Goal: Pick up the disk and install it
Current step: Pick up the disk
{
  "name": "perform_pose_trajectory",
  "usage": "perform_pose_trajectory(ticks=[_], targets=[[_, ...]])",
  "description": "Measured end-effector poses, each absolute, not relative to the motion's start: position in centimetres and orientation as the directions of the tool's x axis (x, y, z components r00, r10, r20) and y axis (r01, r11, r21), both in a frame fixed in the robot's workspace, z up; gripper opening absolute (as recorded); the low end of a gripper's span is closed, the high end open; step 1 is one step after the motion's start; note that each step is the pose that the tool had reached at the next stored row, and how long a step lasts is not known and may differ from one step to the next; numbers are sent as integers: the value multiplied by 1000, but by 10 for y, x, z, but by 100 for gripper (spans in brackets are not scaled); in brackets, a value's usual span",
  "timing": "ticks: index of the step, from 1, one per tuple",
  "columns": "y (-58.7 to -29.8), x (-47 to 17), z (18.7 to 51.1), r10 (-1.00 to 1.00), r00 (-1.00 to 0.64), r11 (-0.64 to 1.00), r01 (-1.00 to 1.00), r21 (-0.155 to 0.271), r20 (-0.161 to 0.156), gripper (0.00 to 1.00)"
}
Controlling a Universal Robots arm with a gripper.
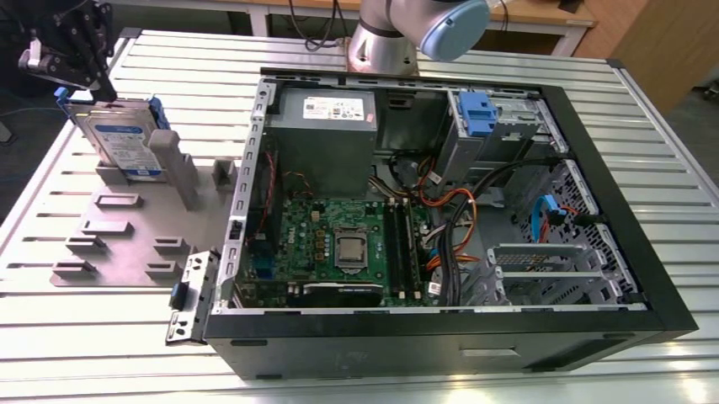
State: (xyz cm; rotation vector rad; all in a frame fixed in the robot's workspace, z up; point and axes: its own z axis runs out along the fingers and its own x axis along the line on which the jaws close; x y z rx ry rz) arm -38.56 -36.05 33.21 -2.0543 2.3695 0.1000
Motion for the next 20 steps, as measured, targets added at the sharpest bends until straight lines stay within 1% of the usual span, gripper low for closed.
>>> perform_pose_trajectory(ticks=[4, 5, 6, 8, 9, 11, 12, 13, 14, 15, 16, 17, 20], targets=[[-360, -386, 332, -989, -143, 141, -989, 46, -45, 11], [-360, -386, 332, -989, -143, 141, -989, 46, -45, 17], [-360, -386, 332, -989, -143, 140, -989, 46, -45, 17], [-360, -386, 332, -989, -142, 140, -989, 46, -45, 29], [-360, -386, 332, -989, -142, 140, -989, 46, -45, 29], [-360, -386, 332, -989, -142, 140, -989, 46, -45, 41], [-360, -386, 332, -989, -142, 140, -989, 46, -45, 41], [-361, -386, 332, -989, -142, 140, -989, 46, -45, 47], [-360, -386, 332, -989, -142, 140, -989, 46, -45, 47], [-360, -386, 332, -989, -142, 140, -989, 46, -45, 53], [-360, -386, 332, -989, -142, 140, -989, 46, -45, 53], [-360, -386, 332, -989, -142, 140, -989, 46, -45, 59], [-360, -386, 331, -993, -110, 108, -993, 46, -45, 59]])
